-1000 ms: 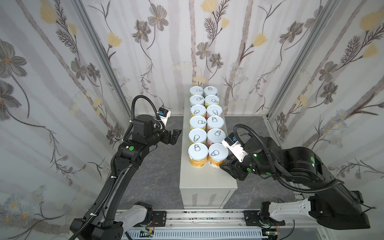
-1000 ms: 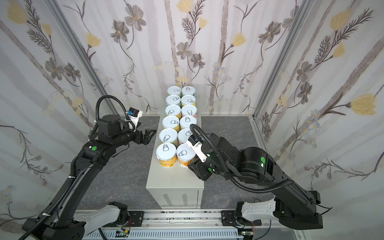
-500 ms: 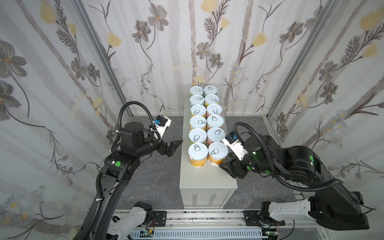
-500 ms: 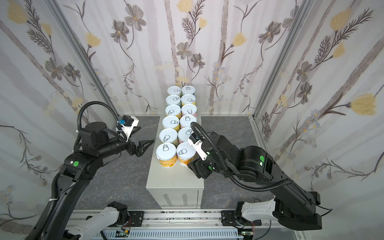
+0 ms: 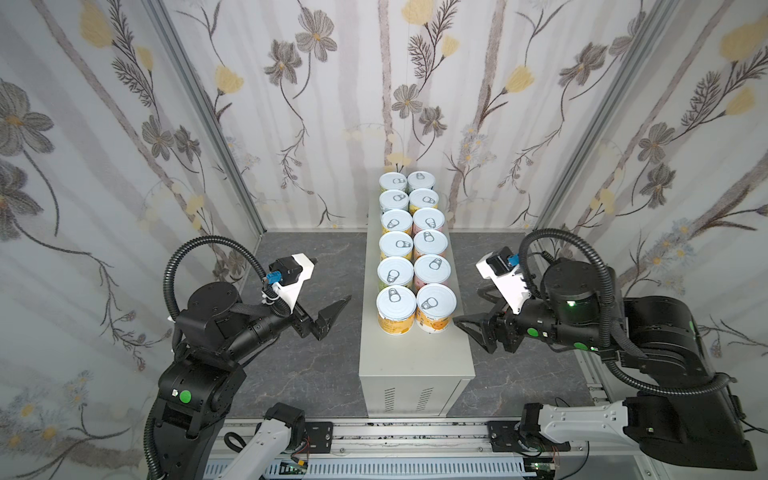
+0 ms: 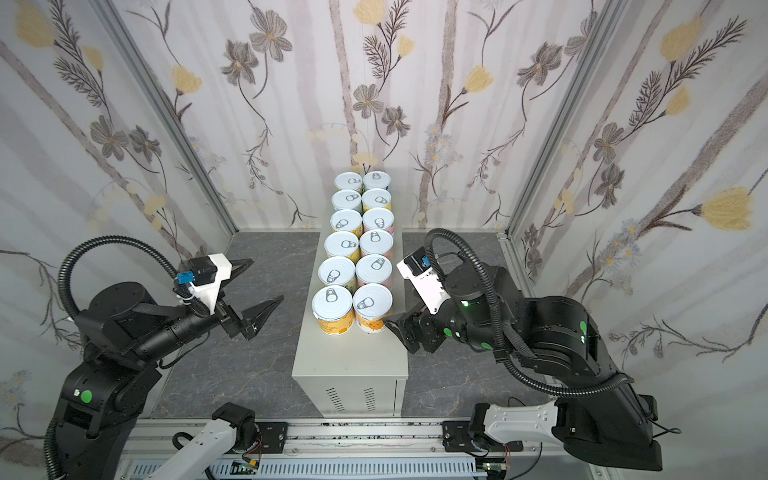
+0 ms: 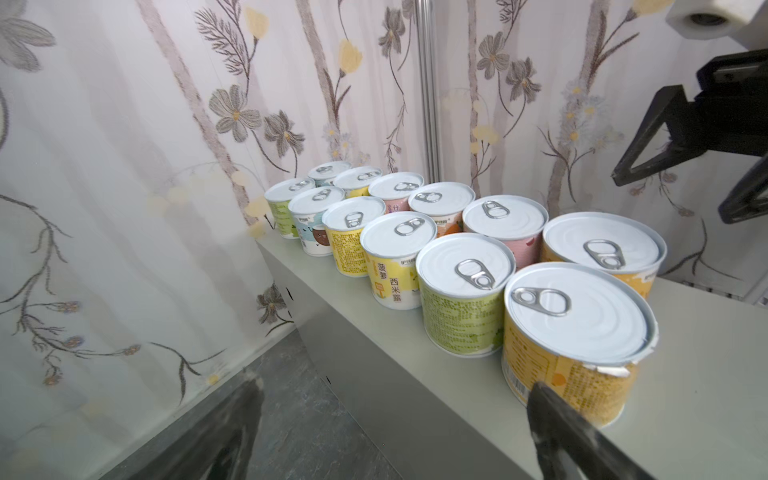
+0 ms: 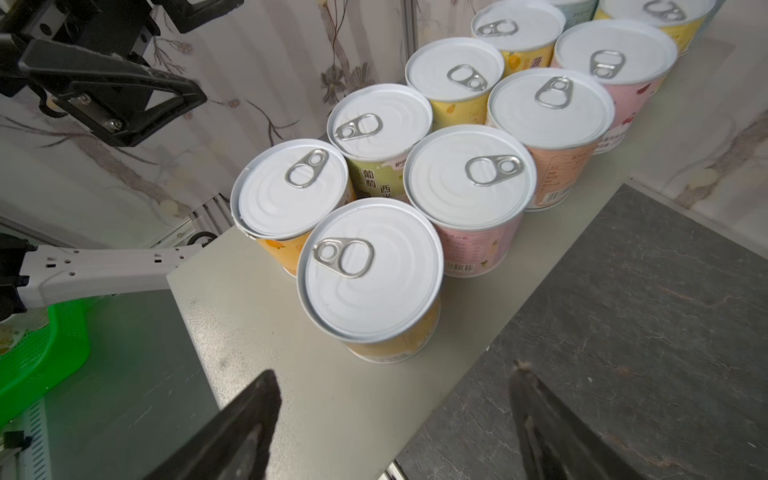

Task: Place and organize the canned foods onto the counter
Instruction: 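Open and raise the right gripper off the can while the left gripper withdraws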

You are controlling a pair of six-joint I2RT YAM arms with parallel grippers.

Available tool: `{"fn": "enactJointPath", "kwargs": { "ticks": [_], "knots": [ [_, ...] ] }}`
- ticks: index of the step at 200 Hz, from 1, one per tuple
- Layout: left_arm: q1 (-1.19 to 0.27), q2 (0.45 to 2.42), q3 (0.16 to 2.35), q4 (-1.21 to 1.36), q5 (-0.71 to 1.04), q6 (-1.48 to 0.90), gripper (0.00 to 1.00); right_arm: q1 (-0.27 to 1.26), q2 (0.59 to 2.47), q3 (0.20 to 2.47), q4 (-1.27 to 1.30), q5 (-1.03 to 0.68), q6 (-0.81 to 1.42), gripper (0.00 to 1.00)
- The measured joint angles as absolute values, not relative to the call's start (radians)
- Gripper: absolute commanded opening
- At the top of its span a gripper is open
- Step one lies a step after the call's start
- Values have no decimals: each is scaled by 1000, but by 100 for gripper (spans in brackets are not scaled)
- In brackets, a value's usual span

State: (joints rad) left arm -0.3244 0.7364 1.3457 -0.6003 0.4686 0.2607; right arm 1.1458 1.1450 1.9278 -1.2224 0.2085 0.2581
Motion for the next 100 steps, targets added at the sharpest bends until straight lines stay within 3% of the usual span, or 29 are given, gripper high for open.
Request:
{"fn": "enactJointPath", "kwargs": {
  "ticks": [57,100],
  "knots": [
    [-321,865,1414,-351,179,88,100,1037,1126,1860,-922,441,75,100],
    [-260,965,1358,-222,70,33,100,547,1108,1603,-596,268,7,100]
  ]
}}
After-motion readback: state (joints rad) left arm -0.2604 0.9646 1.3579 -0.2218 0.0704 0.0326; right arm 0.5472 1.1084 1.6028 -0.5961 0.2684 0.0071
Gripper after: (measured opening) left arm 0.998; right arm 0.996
